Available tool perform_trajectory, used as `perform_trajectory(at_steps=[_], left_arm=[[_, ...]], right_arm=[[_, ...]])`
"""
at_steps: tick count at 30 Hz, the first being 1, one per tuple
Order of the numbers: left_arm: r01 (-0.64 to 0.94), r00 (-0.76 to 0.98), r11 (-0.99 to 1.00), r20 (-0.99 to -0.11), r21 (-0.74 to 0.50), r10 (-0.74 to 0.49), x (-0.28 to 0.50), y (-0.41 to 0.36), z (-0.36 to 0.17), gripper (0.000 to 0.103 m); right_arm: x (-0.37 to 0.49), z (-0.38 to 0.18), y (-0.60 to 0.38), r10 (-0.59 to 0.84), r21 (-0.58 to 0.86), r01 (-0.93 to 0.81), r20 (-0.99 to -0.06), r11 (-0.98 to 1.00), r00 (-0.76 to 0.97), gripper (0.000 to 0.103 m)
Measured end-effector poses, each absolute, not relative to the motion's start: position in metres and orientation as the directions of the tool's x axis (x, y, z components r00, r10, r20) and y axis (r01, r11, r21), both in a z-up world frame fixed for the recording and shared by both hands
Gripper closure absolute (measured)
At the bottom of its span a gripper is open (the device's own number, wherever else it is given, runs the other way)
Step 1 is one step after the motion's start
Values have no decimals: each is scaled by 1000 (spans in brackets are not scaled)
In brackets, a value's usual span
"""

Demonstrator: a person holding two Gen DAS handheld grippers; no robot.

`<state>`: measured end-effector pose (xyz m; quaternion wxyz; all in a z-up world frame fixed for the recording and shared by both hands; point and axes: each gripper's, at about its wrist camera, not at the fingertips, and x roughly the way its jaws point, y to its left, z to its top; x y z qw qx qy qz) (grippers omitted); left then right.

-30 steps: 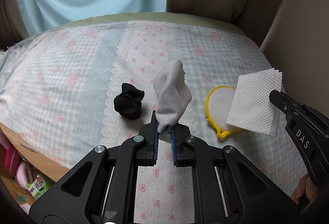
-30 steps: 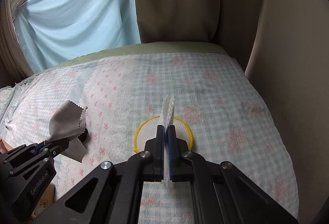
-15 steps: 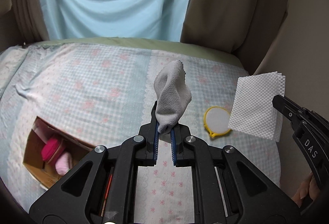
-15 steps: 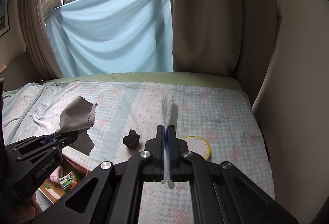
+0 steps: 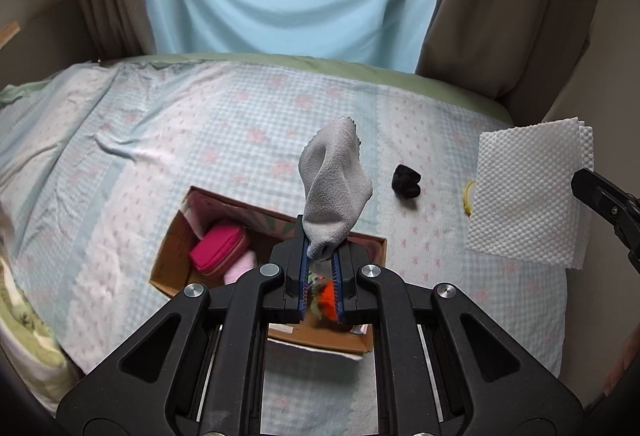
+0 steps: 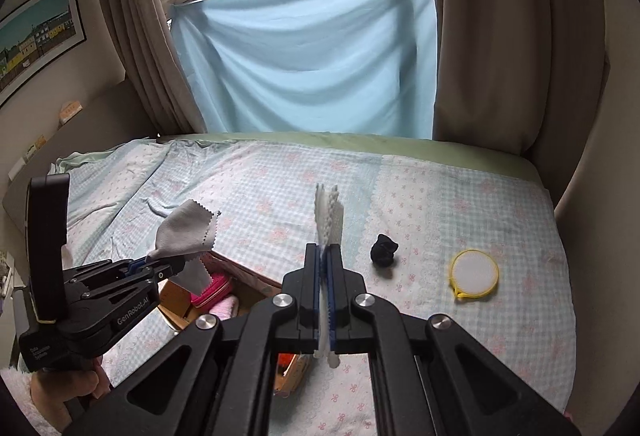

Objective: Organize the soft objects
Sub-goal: 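Carry the grey cloth and white mesh pad into the box and release both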

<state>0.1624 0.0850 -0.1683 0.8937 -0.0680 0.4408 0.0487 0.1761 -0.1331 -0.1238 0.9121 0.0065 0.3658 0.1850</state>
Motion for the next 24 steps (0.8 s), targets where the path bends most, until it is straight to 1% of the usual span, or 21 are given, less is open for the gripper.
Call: perform_trajectory(at_steps=[5, 11, 19, 24], left_arm=[[-114, 565, 991, -825, -70, 6, 161, 131, -187, 95], [-36, 488, 996, -871, -85, -56, 178, 179, -227, 95], [65, 353, 994, -930, -84, -102, 202, 216, -295, 95], [98, 283, 991, -952, -89, -114, 211, 227, -329, 95]], right_arm=[[164, -131, -92, 366, 186, -334, -683, 924, 632, 100], [163, -153, -38, 334, 202, -277, -727, 939, 600, 100], [174, -201, 25, 274, 220, -163, -798, 962, 538, 100], [183, -238, 53, 260, 221, -136, -841, 966, 474, 100]])
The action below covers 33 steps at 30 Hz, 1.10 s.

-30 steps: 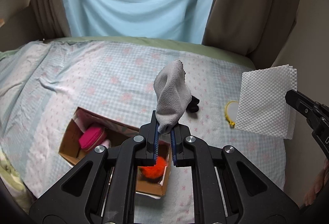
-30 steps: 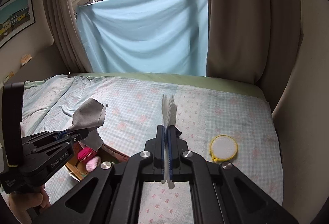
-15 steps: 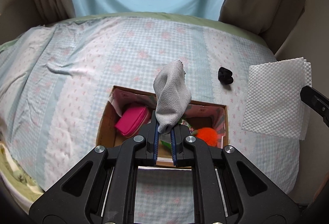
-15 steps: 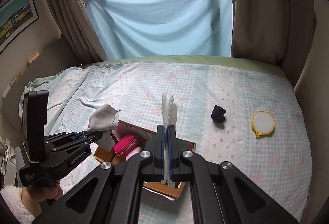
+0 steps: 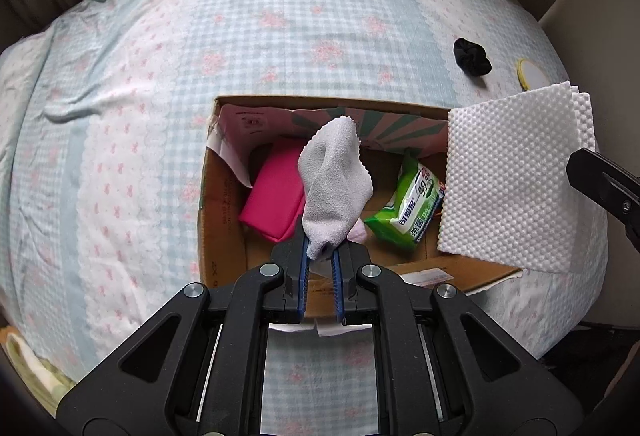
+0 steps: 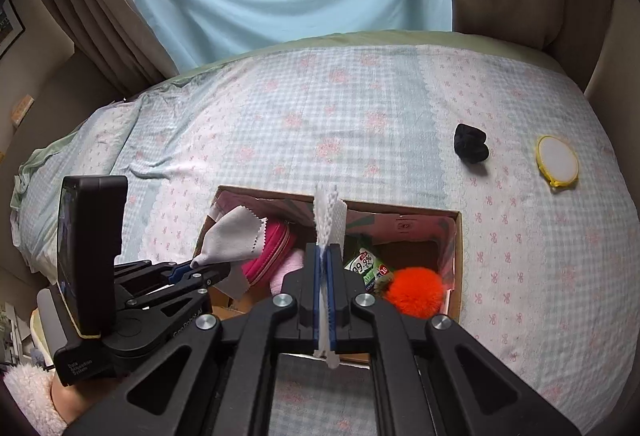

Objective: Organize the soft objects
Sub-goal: 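Carry the grey cloth and white mesh pad into the box and release both, then lift both tools away from the box toward the black sock and yellow scrubber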

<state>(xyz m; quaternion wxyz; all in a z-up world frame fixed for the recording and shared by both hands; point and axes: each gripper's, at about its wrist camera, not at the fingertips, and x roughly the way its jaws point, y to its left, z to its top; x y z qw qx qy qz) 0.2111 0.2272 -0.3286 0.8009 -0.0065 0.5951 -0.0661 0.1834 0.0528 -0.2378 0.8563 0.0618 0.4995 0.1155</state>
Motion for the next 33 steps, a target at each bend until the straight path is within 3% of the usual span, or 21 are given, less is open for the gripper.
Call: perform_trajectory(at_steps=[10, 11, 13, 14, 15, 16, 17, 33], left_arm=[[181, 219, 981, -970, -66, -106, 229, 227, -365, 94], [193, 211, 979, -971, -72, -113, 231, 226, -368, 89], [203, 201, 977, -974, -64, -105, 233, 223, -372, 32], [209, 206, 976, -973, -63, -107, 233, 221, -373, 2], [216, 217, 974, -969, -71, -119, 233, 221, -374, 0], [224, 208, 972, -971, -73, -120, 234, 220, -376, 0], [230, 203, 971, -972, -67, -115, 236, 218, -377, 0], [223, 218, 972, -969, -67, -117, 221, 214, -363, 0]], right_arm=[[211, -296, 71, 280, 249, -133, -894, 959, 350, 100], [216, -303, 70, 278, 249, -129, -901, 960, 334, 100], [225, -319, 67, 277, 256, -111, -916, 960, 290, 97], [229, -327, 64, 264, 246, -97, -925, 964, 273, 81], [233, -334, 61, 249, 235, -85, -934, 968, 256, 63], [235, -340, 57, 235, 224, -72, -940, 972, 247, 11], [237, -344, 53, 225, 216, -63, -943, 974, 246, 0], [227, -342, 41, 208, 193, -83, -948, 978, 239, 0]])
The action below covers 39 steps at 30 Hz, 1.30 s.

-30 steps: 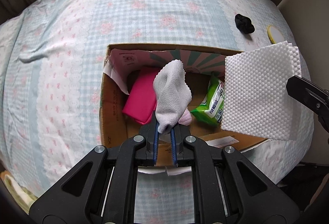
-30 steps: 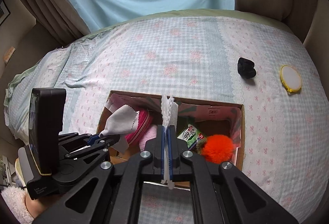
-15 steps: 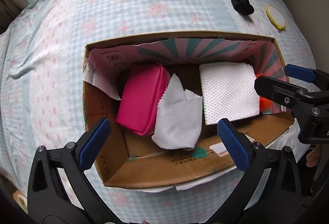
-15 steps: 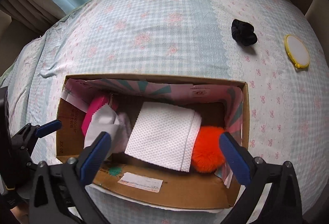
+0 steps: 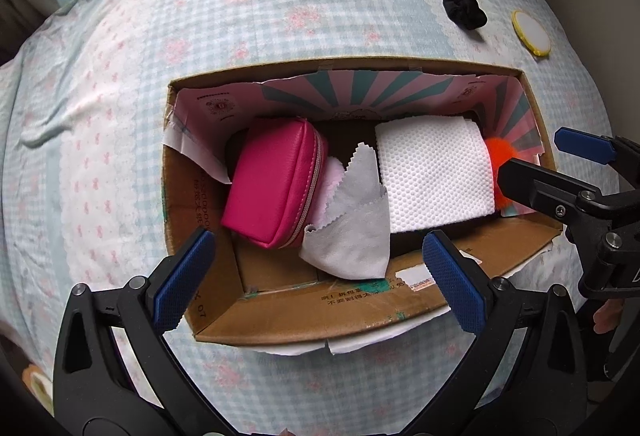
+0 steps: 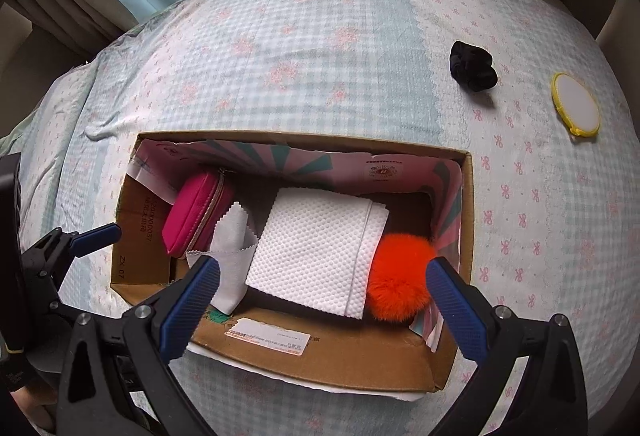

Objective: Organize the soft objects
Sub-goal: 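Lift both tools away from the box toward the black sock and yellow scrubber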

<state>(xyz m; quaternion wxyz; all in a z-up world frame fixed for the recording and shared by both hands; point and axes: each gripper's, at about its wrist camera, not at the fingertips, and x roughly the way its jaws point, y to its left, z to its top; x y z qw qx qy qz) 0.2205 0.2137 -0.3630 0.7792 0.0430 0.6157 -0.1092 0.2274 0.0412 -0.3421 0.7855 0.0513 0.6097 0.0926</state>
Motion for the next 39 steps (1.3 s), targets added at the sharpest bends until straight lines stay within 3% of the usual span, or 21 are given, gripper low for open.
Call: perform_trajectory(at_steps=[12, 24, 30, 39], left_arm=[[202, 323, 977, -937, -69, -133, 184, 220, -295, 0], [126, 555, 991, -824, -52, -114, 129, 207, -161, 0], [106, 686, 994, -722, -26, -92, 95, 178, -101, 0], [71, 740, 997, -669, -32, -74, 65, 101, -67, 0]], right_arm=[[195, -284, 42, 213, 197, -80, -920, 977, 330, 0], [125, -143, 5, 59, 56, -23, -805, 998, 591, 0], [87, -94, -36, -72, -26, 78, -731, 997, 679, 0], [48, -70, -116, -76, 16, 117, -671, 993, 738, 0]])
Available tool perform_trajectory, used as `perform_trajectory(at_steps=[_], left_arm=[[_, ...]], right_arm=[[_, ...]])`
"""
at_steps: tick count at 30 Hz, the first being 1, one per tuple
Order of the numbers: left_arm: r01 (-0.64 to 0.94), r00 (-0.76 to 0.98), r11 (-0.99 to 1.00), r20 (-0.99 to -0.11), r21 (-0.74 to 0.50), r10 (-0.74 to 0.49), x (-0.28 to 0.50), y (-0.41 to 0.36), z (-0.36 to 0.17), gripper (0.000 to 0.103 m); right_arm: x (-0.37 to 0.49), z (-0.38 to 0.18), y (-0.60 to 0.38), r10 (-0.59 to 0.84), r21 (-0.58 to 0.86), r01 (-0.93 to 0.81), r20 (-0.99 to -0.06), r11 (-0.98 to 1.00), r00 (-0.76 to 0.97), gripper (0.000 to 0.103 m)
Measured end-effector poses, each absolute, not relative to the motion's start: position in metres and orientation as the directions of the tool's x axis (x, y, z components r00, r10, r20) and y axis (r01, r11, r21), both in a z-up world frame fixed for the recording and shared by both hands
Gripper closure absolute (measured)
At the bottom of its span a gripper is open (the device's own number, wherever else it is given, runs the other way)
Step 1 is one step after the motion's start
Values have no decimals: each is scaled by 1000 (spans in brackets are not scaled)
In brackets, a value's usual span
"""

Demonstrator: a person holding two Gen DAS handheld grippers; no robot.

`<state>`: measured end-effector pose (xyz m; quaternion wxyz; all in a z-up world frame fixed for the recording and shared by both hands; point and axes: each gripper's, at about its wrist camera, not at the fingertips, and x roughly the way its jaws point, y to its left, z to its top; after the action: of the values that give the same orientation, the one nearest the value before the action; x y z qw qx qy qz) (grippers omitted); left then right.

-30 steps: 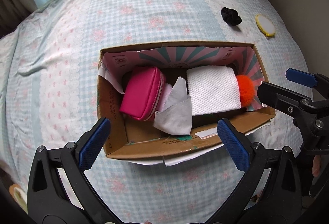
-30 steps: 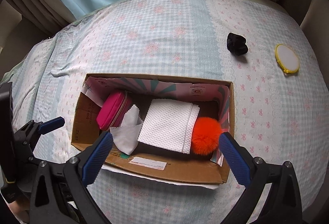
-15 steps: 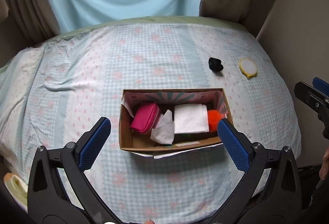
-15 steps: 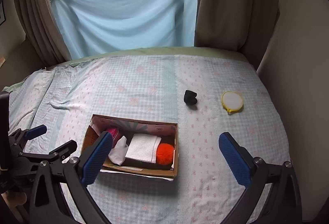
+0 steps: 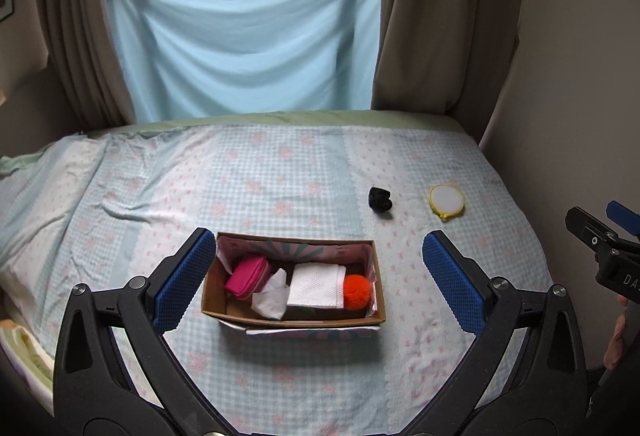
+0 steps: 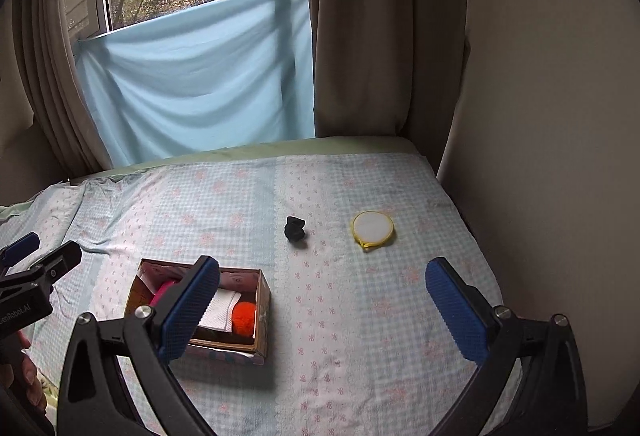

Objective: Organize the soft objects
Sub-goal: 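Lift both tools away from the box toward the black sock and yellow scrubber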

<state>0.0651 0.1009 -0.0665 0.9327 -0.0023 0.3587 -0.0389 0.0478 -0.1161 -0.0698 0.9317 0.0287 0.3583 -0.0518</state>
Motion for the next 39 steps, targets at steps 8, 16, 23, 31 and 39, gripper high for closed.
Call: perform_trajectory(at_steps=[8, 16, 23, 31, 39], left_arm=[[-1, 743, 998, -669, -57, -37, 69, 34, -72, 0], [-71, 718, 992, -696, -103, -20, 110, -14, -97, 0], [-82, 670, 992, -742, -98, -18, 178, -36, -141, 0], [-77, 593, 992, -805, -102, -36, 275, -53, -218, 0], [-65, 493, 992, -868, -108, -62, 363, -76, -319, 0]], right_arm=[[54, -65, -182, -17, 41, 57, -648, 998, 761, 0], [92, -80, -230, 30, 38, -7, -666, 999, 745, 0], [149, -113, -255, 36, 39, -11, -713, 999, 701, 0], [225, -174, -280, 18, 52, 32, -751, 998, 660, 0], [306, -255, -303, -15, 48, 87, -796, 995, 605, 0]])
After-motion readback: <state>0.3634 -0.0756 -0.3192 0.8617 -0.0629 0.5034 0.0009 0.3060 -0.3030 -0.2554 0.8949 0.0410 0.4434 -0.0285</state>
